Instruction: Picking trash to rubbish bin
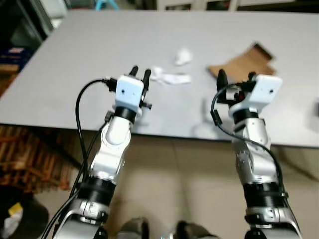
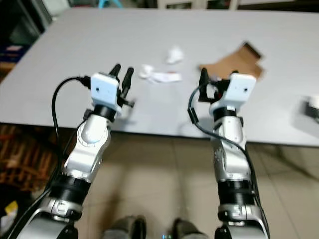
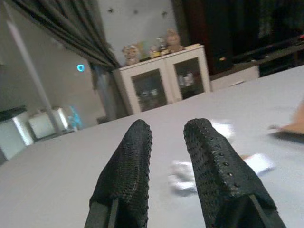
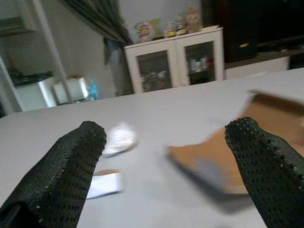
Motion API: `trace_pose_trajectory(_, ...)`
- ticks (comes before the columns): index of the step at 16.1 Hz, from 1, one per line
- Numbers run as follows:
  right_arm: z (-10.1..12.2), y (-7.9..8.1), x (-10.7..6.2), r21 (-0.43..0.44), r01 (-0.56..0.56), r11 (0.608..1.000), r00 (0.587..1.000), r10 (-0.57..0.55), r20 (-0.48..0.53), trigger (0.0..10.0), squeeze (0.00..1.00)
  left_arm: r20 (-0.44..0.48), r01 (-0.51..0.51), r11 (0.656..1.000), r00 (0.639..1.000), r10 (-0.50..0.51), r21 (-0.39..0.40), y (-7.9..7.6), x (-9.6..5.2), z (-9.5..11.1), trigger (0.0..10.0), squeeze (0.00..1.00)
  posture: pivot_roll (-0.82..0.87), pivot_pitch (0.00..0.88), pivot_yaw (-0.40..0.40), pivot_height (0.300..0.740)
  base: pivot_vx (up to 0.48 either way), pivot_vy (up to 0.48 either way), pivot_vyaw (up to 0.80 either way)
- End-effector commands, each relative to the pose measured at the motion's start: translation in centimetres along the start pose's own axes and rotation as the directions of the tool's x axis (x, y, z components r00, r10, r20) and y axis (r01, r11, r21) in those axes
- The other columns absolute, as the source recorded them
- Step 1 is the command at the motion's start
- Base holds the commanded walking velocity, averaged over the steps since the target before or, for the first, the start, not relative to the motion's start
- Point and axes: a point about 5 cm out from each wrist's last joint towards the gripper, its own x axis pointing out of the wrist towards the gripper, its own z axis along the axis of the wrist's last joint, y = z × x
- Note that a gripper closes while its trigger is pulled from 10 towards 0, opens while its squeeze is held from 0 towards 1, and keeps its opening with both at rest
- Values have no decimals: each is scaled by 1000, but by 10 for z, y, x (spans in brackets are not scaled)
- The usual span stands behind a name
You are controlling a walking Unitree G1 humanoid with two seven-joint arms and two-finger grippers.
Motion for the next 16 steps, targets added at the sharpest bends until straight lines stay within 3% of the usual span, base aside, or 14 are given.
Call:
trace_pose_trajectory(1,2,8,1,11,-28,1000,1000,28,8,10000,0,-10,-16,1000,1000,16,8,7,-2,-2,10000,0,-21,195,53,740,416,0,0)
trace_pose_trajectory(7,2,11,1,14,-35,999,999,35,7,10000,0,-15,-18,1000,1000,18,14,7,-2,-3,10000,0,-20,192,53,740,397,0,0)
trace_pose_trajectory(11,2,11,2,14,-39,999,999,39,8,10000,0,-24,-10,1000,1000,9,-28,3,-3,-5,10000,0,-23,189,53,740,0,0,0)
trace_pose_trajectory(16,3,12,2,12,-41,999,999,41,8,10000,0,-22,-33,999,999,33,-3,7,-2,-4,10000,0,-24,185,52,740,0,0,0)
